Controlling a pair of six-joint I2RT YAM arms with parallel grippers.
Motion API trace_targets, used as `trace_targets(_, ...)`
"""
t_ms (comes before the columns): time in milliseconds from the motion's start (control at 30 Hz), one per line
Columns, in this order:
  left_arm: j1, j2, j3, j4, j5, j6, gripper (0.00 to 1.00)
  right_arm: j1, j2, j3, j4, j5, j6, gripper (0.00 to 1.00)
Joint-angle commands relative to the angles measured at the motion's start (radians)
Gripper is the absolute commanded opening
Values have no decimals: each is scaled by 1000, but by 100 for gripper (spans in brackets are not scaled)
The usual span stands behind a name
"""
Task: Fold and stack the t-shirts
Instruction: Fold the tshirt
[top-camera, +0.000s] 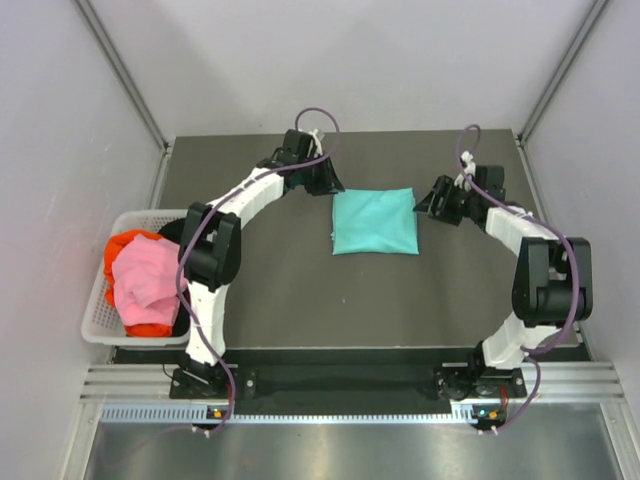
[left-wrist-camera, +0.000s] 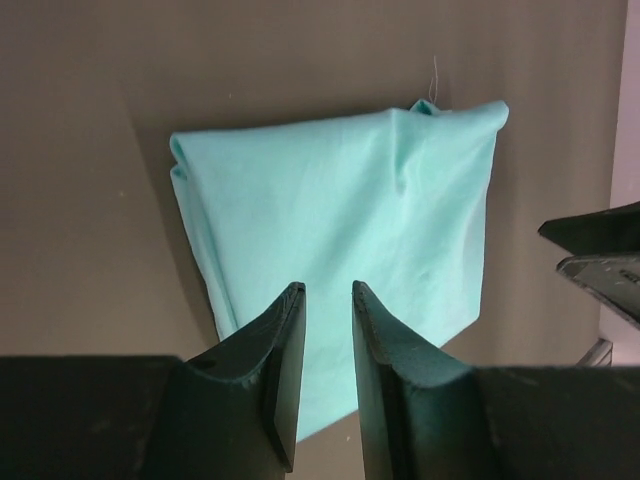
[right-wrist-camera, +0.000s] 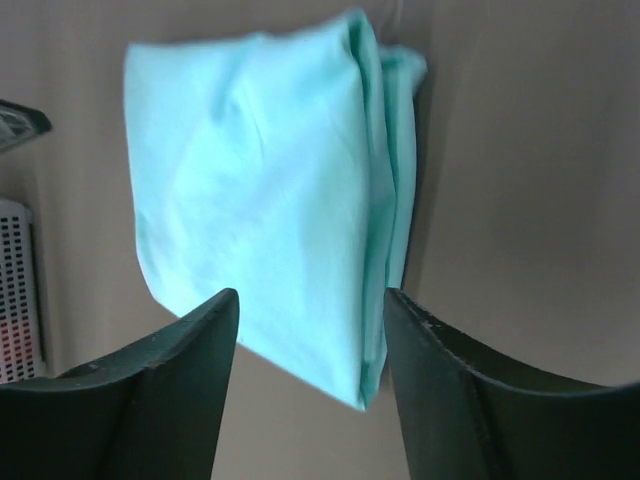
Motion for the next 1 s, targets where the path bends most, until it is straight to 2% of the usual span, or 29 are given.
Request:
trace_targets(0,4,71,58,31,31,29,30,-8,74,124,15,-14,-44,61)
trace_targets(200,12,169,158,37,16,68,29,-10,243,272,-8,-40,-78,67)
trace_targets(400,23,252,253,52,10,86,29,-11,361,319,91,-57,-38,68)
trace_targets(567,26,298,278,94,10,89,29,-41,457,302,336,-163,128,66)
trace_targets(700,32,325,285,137,8,78,30,-51,499,303,394,-169,166,63)
trace_targets(800,36,350,302,143,10,72,30,-56,511,329,341,-134,171,51)
trace_targets(833,36,355,311,148,10,72,30,-57,516,332,342,-135,176,44)
trace_targets(967,41,381,325,163,16,57,30,-65,534,334,347,-132,206,31)
